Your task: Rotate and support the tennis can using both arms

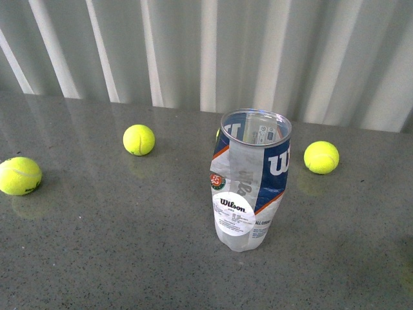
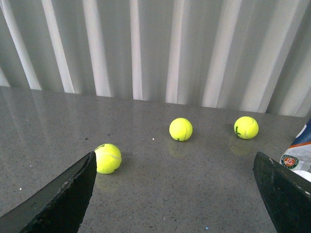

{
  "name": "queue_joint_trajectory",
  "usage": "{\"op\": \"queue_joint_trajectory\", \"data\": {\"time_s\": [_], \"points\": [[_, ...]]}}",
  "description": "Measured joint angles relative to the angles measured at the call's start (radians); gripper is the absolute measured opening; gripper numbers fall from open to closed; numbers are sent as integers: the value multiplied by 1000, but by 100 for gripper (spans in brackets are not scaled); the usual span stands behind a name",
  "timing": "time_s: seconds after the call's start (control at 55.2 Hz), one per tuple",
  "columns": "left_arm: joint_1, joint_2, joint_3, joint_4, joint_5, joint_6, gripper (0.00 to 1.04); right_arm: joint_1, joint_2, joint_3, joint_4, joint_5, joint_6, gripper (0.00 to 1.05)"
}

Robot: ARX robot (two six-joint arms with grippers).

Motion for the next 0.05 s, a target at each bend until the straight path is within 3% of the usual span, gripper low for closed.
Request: {"op": "queue_joint_trajectory", "data": {"time_s": [0.054], "points": [[0,0,0,0,0,0,98,0,0,0,0,0,0,97]]}}
